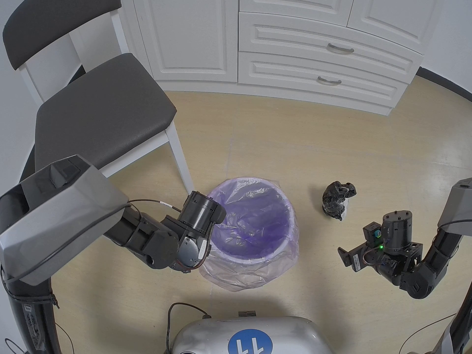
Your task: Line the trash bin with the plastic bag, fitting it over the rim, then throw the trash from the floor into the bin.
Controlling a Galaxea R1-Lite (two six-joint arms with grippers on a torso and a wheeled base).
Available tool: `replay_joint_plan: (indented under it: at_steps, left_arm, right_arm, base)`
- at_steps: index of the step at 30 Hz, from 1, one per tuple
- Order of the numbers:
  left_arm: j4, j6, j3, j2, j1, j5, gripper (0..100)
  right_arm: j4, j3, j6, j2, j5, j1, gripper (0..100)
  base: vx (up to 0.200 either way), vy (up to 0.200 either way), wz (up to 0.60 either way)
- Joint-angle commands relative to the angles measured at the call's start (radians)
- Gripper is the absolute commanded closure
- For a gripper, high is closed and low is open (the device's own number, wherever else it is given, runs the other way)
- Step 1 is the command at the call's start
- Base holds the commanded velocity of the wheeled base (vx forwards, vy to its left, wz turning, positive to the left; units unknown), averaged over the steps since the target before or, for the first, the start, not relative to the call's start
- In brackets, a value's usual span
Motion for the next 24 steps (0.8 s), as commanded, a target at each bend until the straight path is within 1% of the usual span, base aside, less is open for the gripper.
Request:
replay_joint_plan:
  at_steps: [1,4,5,6,8,9,12,17,20,22,24]
  left_arm:
    - [0.0,-0.015,0.025,0.004,0.023,-0.005,0]
    - [-0.004,-0.033,0.036,0.004,0.037,-0.04,0]
    - [-0.004,-0.033,0.036,0.004,0.037,-0.04,0]
    - [-0.029,-0.053,0.041,0.007,0.04,-0.077,0]
    - [-0.07,-0.07,0.041,0.021,0.041,-0.105,0]
    - [-0.115,-0.085,0.042,0.044,0.043,-0.12,0]
    - [-0.196,-0.098,0.048,0.09,0.06,-0.125,0]
    - [-0.273,-0.098,0.076,0.13,0.097,-0.134,0]
    - [-0.326,-0.098,0.093,0.141,0.115,-0.155,0]
    - [-0.391,-0.101,0.12,0.142,0.133,-0.184,0]
    - [-0.424,-0.102,0.133,0.144,0.138,-0.192,0]
  right_arm:
    - [-0.001,-0.001,0.0,0.004,0.0,0.002,0]
    - [0.0,-0.001,0.0,0.005,0.0,0.002,0]
    - [0.0,-0.001,0.0,0.005,0.0,0.002,0]
    - [0.0,-0.001,0.0,0.005,0.0,0.004,0]
    - [-0.001,-0.001,0.0,0.005,0.0,0.005,0]
    - [-0.001,-0.001,0.0,0.005,0.0,0.005,0]
    - [0.0,-0.001,0.001,0.004,-0.002,0.005,0]
    - [-0.001,-0.005,0.001,0.008,-0.002,0.004,0]
    - [-0.001,-0.007,0.001,0.008,0.0,0.004,0]
    - [-0.001,-0.007,0.003,0.01,0.0,0.004,0]
    - [-0.001,-0.007,0.003,0.01,0.0,0.004,0]
  base:
    - [0.0,0.0,0.0]
    - [0.0,0.0,0.0]
    - [0.0,0.0,0.0]
    - [0.0,0.0,0.0]
    - [0.0,0.0,0.0]
    - [0.0,0.0,0.0]
    - [0.0,0.0,0.0]
    - [0.0,0.0,0.0]
    - [0.0,0.0,0.0]
    - [0.0,0.0,0.0]
    - [0.0,0.0,0.0]
